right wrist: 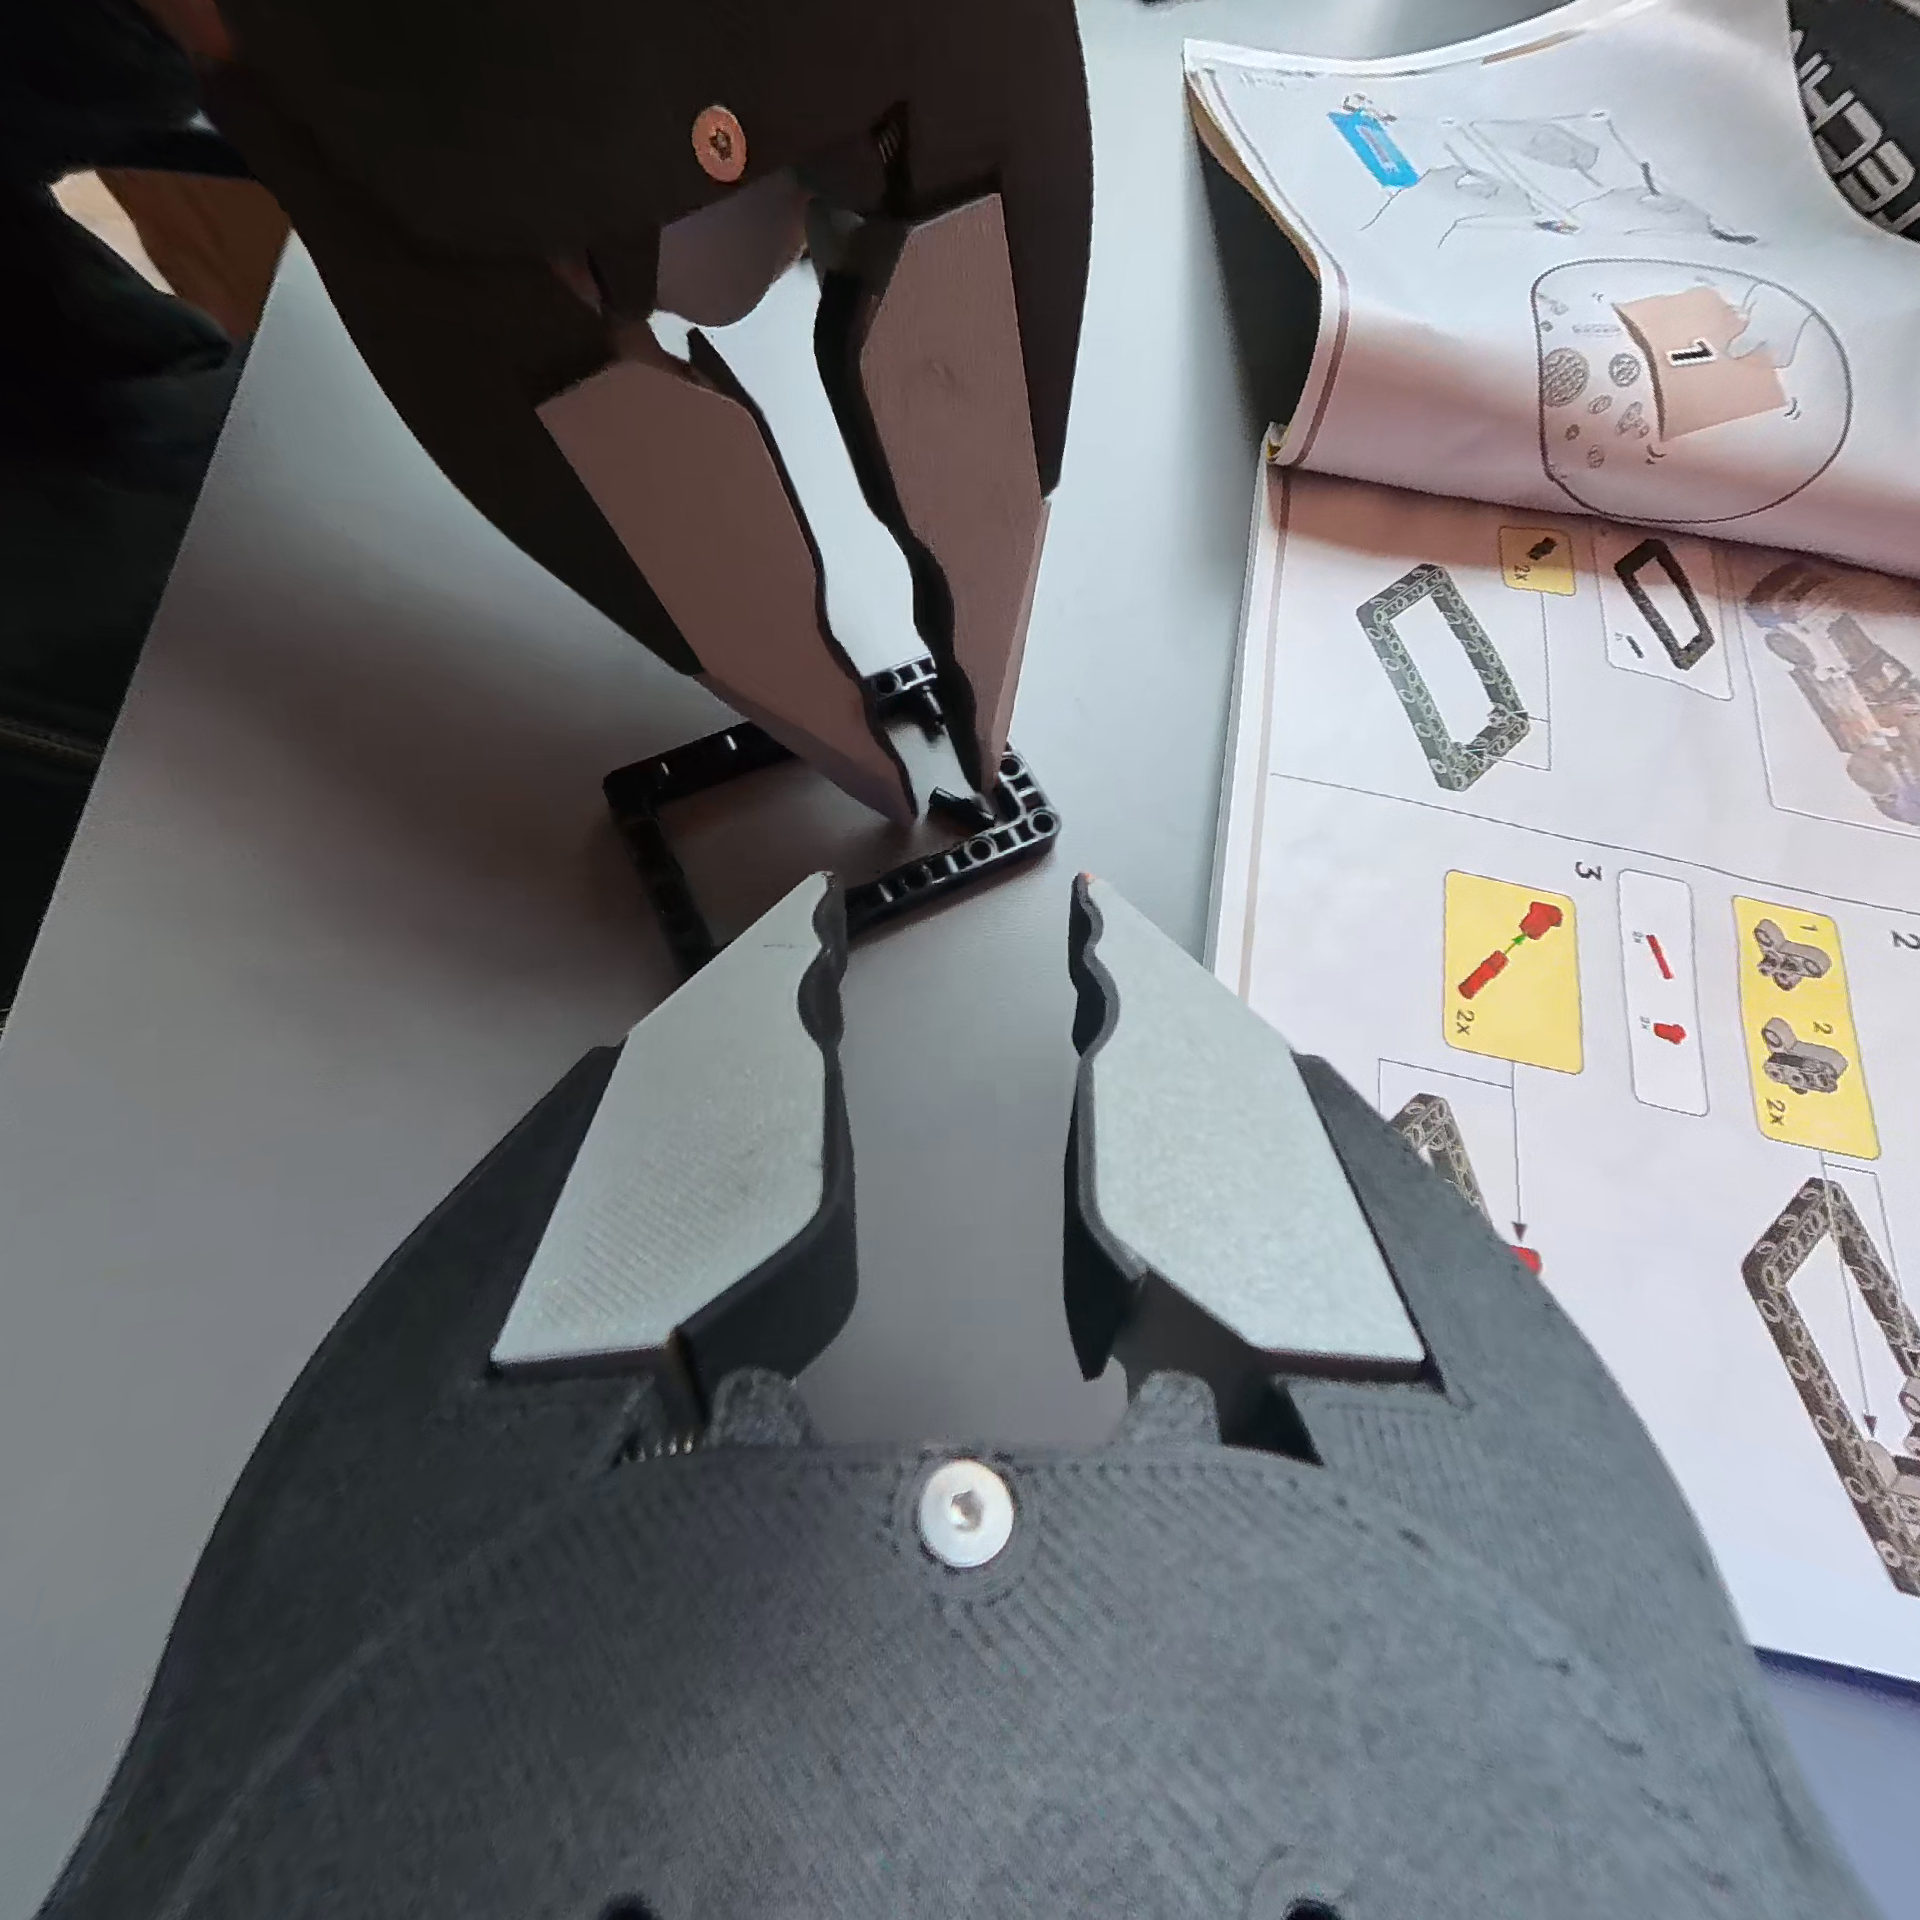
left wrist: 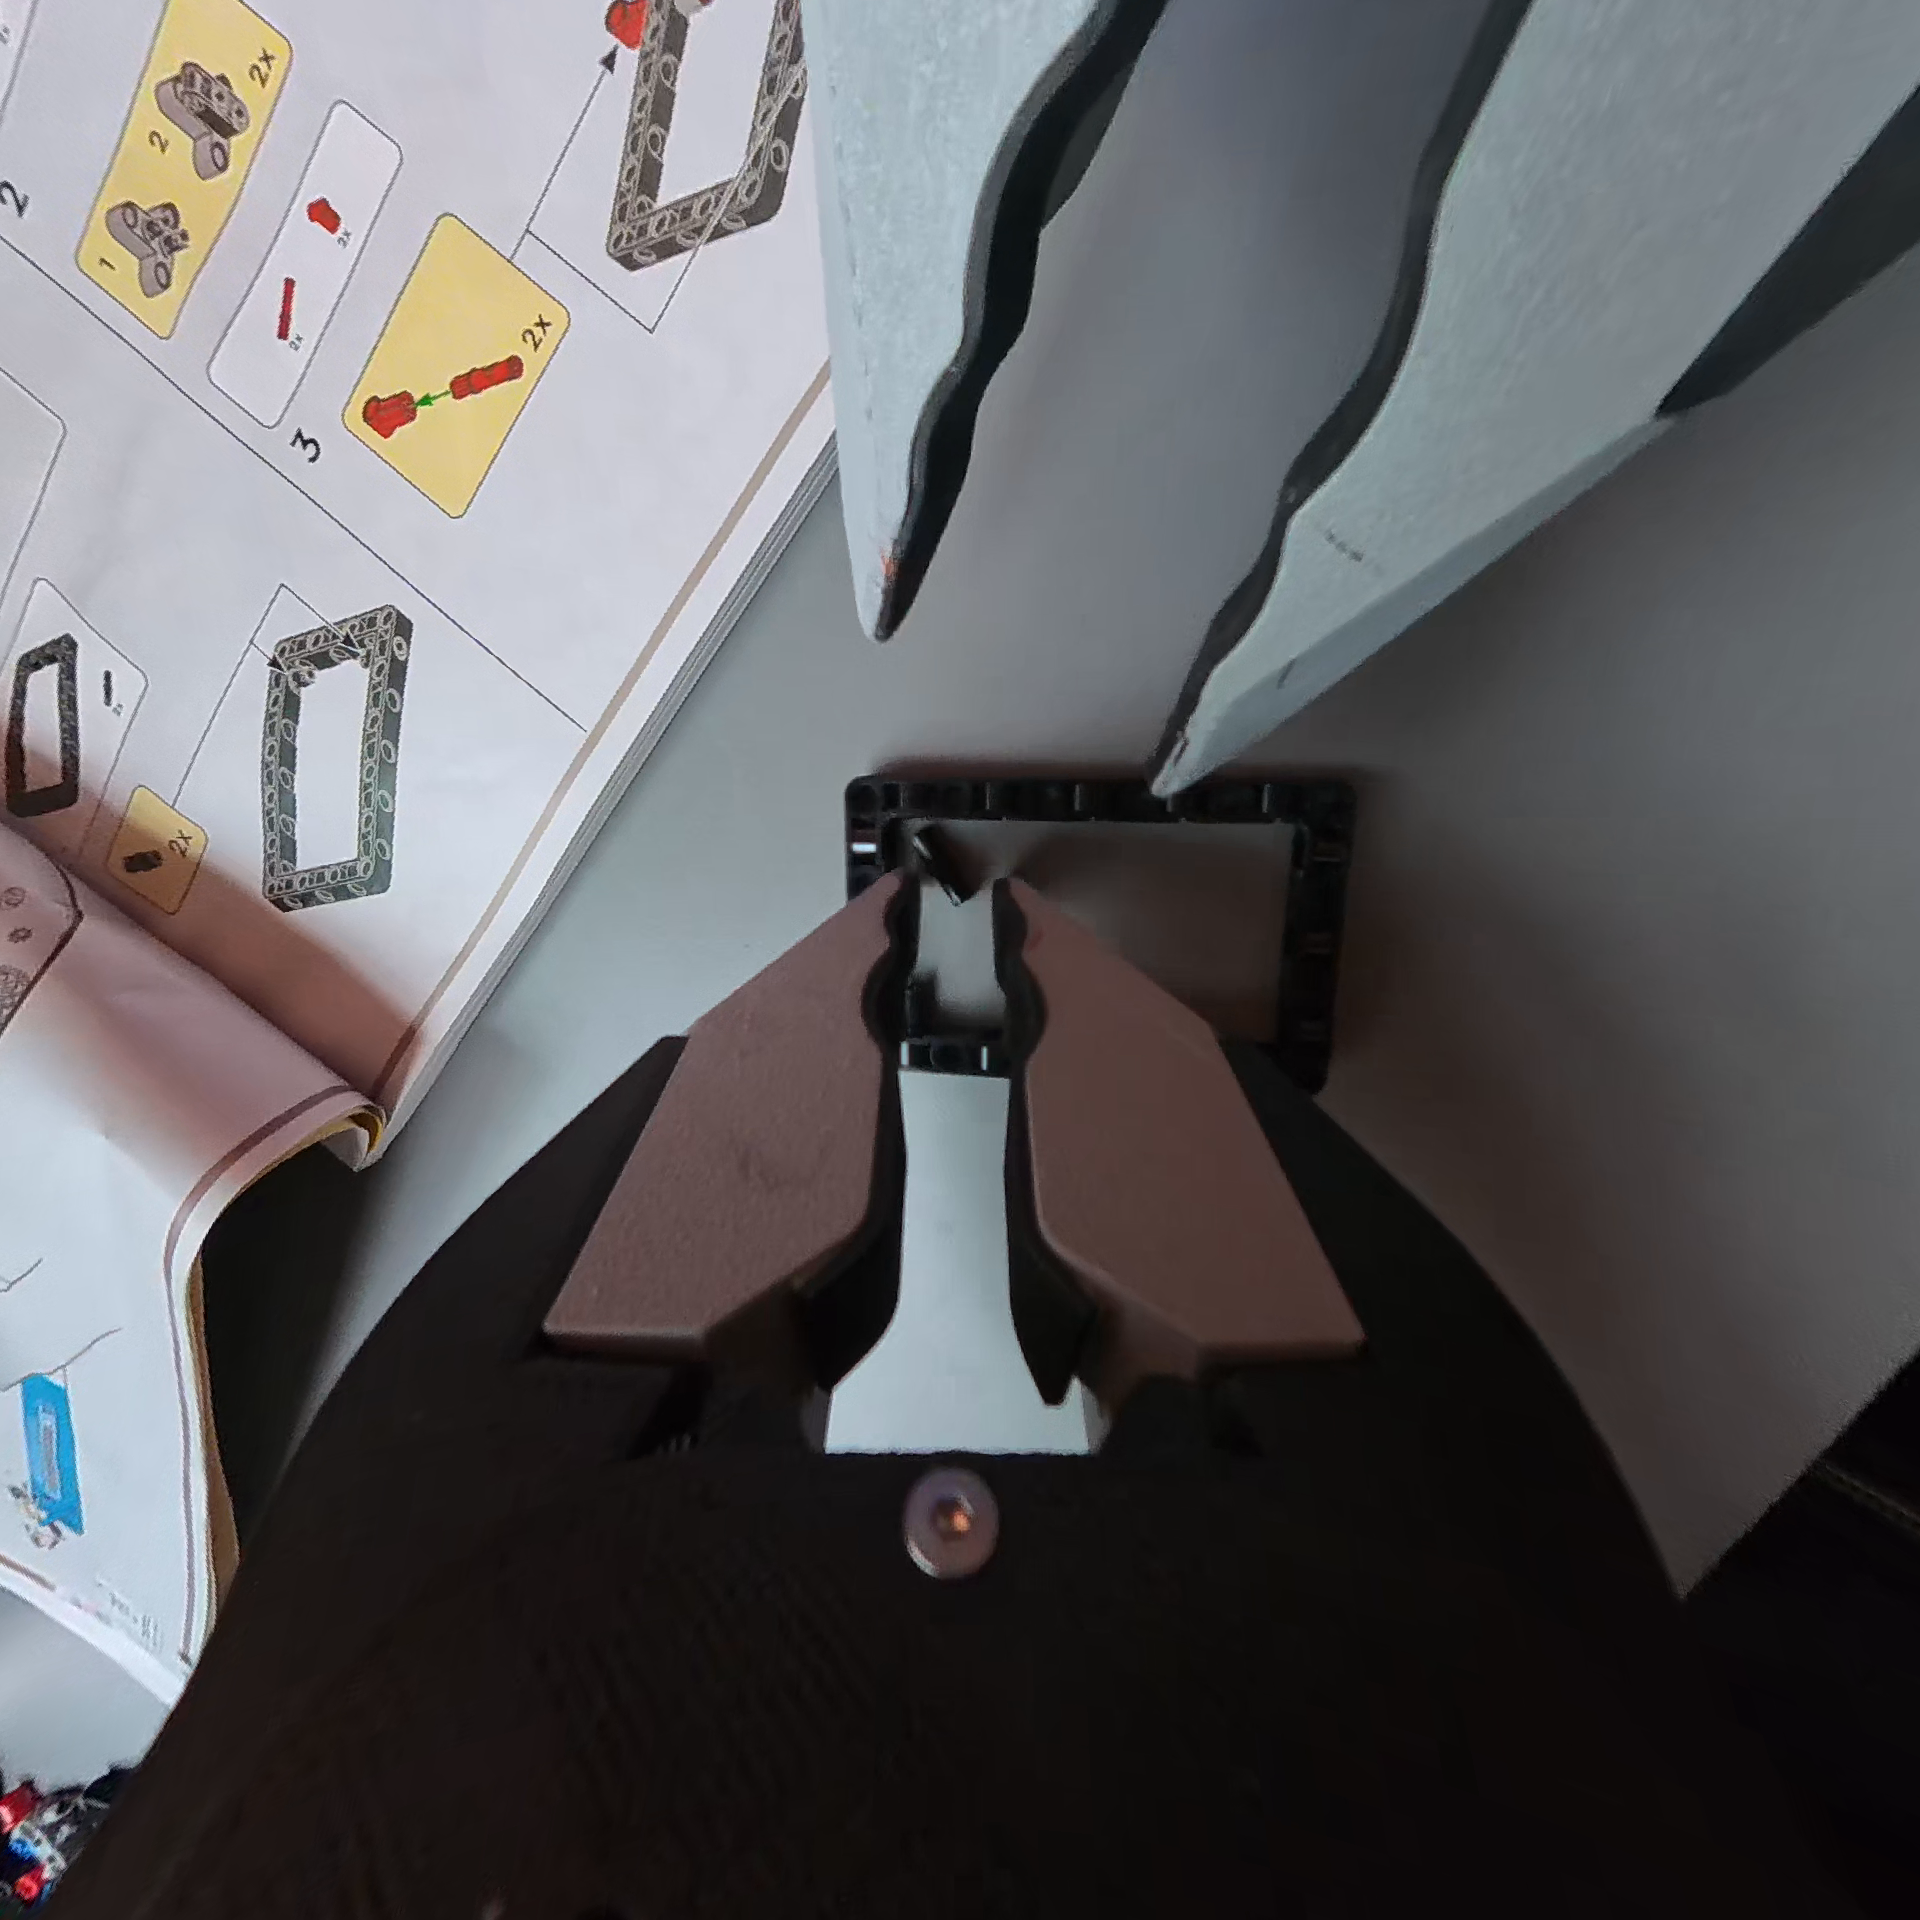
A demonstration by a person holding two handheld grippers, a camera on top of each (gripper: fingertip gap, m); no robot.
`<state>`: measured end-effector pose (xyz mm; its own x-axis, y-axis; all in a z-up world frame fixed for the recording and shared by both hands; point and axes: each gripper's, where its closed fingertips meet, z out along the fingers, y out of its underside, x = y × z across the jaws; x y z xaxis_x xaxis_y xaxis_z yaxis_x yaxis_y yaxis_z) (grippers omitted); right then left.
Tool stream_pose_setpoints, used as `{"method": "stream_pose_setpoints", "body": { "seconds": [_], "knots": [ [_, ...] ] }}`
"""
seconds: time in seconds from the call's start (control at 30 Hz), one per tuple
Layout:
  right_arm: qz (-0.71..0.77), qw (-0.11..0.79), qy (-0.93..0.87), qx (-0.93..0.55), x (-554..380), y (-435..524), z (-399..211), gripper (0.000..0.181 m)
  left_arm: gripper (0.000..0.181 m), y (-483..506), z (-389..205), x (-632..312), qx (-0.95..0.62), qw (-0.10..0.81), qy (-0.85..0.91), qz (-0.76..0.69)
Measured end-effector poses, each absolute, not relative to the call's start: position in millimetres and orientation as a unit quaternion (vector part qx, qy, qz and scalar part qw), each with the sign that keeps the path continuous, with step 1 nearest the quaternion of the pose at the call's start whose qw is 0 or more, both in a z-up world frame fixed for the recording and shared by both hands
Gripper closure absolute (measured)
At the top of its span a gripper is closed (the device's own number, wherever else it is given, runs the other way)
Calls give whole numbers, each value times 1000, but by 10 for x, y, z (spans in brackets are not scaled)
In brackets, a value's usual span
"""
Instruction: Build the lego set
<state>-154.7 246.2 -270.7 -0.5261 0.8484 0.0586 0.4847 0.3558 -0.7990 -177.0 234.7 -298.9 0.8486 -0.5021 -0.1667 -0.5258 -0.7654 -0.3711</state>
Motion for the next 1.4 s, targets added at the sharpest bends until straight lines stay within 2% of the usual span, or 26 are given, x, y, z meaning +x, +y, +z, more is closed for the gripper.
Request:
{"method": "stream_pose_setpoints", "body": {
  "seconds": [0.2,0.63,0.77,1.4],
  "knots": [
    [382,237,-786,-424,-1562,2448,-2722,141,179,2360,-2998,-1819,-937,207,281,39],
    [403,215,-777,-433,-1591,2438,-2751,140,171,2378,-2981,-1823,-932,213,290,38],
    [405,214,-776,-433,-1608,2432,-2761,140,179,2387,-2995,-1814,-931,213,295,35],
    [368,181,-797,-443,-1604,2300,-2937,134,179,2447,-2986,-1926,-934,218,264,99]
  ]
}}
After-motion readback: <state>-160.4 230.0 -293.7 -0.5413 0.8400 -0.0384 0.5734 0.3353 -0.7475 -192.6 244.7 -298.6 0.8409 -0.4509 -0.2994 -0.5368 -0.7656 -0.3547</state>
